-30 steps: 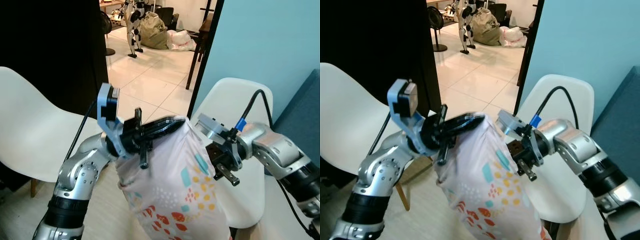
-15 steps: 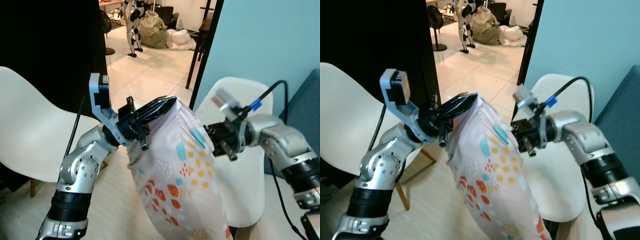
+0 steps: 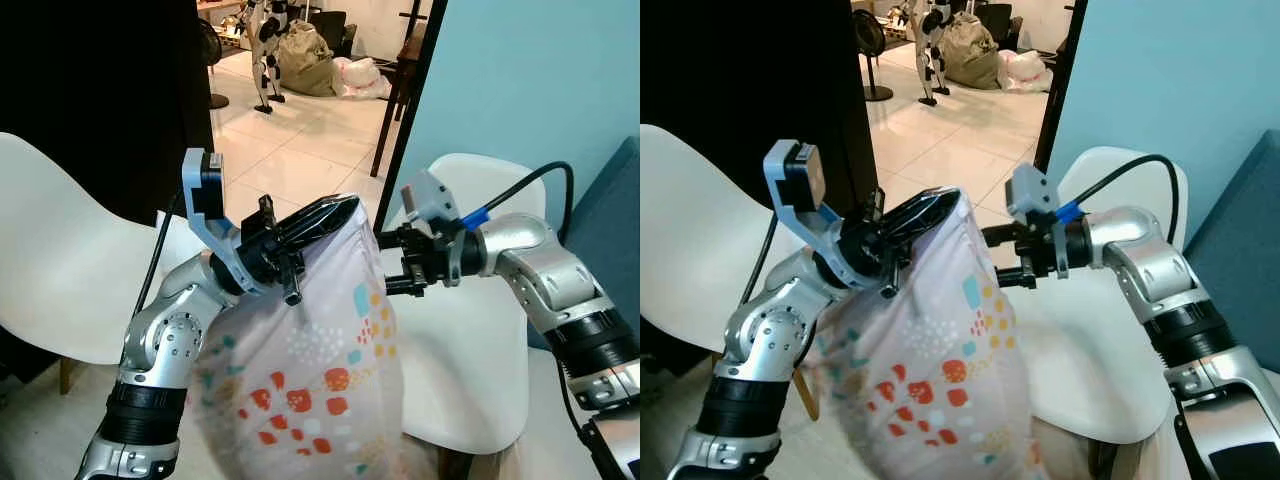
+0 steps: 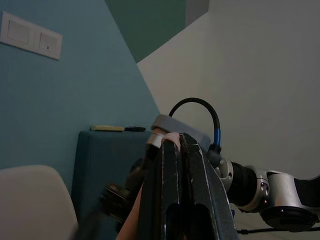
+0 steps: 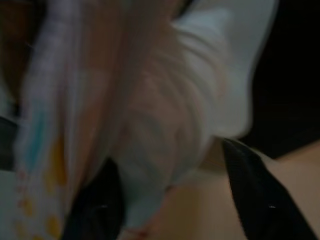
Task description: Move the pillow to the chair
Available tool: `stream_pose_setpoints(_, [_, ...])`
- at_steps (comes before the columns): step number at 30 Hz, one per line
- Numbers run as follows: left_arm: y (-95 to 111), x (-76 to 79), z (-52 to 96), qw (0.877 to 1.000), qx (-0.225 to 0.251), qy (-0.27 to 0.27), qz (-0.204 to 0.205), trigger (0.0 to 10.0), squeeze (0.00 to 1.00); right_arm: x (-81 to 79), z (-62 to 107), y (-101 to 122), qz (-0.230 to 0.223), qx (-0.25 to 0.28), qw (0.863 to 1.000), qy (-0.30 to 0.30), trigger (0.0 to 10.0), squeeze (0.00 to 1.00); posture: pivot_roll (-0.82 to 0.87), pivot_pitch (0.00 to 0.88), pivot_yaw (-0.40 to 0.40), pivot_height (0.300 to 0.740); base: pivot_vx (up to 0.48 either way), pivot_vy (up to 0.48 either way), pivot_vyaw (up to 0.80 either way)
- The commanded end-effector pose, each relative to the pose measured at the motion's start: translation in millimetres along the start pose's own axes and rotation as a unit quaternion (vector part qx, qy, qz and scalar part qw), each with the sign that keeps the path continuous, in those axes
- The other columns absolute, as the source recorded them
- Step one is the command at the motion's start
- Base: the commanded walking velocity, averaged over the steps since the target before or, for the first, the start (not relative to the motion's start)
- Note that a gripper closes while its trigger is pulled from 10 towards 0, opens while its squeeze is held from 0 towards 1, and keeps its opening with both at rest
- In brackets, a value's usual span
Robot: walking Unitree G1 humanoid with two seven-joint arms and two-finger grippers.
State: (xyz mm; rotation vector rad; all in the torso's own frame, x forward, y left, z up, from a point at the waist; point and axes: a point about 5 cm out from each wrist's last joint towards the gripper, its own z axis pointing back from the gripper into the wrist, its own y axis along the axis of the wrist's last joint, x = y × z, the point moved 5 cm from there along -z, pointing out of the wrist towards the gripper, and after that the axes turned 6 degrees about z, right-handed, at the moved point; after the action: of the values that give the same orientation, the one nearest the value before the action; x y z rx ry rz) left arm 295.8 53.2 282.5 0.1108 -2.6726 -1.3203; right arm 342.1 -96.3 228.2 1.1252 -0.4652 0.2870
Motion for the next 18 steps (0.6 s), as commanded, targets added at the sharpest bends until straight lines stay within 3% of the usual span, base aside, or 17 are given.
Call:
stream_pose_setpoints(1, [12.0,10.1,-8.4,0.999,0.023,-0.029,-0.016,0.0,0.0,-0.5,-6.5,-15.9,0.028,-0.05,0.998,-0.008,10.0,1.0,0.01,0.0,-0.051,0.74,0.0,0.0,0.0])
stream_pose_setpoints(4, [11.7,10.6,-8.7,0.999,0.024,-0.029,-0.015,0.0,0.0,4.1,-8.0,-12.5,0.037,-0.038,0.998,-0.024,10.0,1.0,0.01,0.0,-0.051,0.74,0.0,0.0,0.0])
stream_pose_setpoints(5, [11.3,11.4,-9.3,0.999,0.024,-0.031,-0.014,0.0,0.0,14.6,-10.2,-3.8,0.05,-0.012,0.997,-0.06,10.0,1.0,0.01,0.0,-0.05,0.74,0.0,0.0,0.0])
stream_pose_setpoints(8, [11.1,11.8,-9.6,0.999,0.024,-0.032,-0.014,0.0,0.0,23.1,-10.7,4.6,0.051,0.014,0.995,-0.09,10.0,1.0,0.01,0.0,-0.05,0.74,0.0,0.0,0.0])
stream_pose_setpoints(11, [11.3,12.2,-10.2,0.999,0.024,-0.032,-0.015,0.0,0.0,42.1,2.2,27.0,-0.005,0.116,0.983,-0.144,10.0,1.0,0.01,0.0,-0.051,0.74,0.0,0.0,0.0])
stream_pose_setpoints(12, [11.3,12.2,-10.2,0.999,0.024,-0.032,-0.015,0.0,0.0,42.1,2.2,27.0,-0.005,0.116,0.983,-0.144,10.0,1.0,0.01,0.0,-0.051,0.74,0.0,0.0,0.0])
stream_pose_setpoints(16, [13.5,12.1,-10.4,0.999,0.027,-0.03,-0.018,0.0,0.0,44.4,42.4,29.3,-0.063,0.178,0.972,-0.137,10.0,1.0,0.02,0.0,-0.054,0.74,0.0,0.0,0.0])
stream_pose_setpoints(18, [13.5,12.1,-10.4,0.999,0.027,-0.03,-0.018,0.0,0.0,44.4,42.4,29.3,-0.063,0.178,0.972,-0.137,10.0,1.0,0.02,0.0,-0.054,0.74,0.0,0.0,0.0])
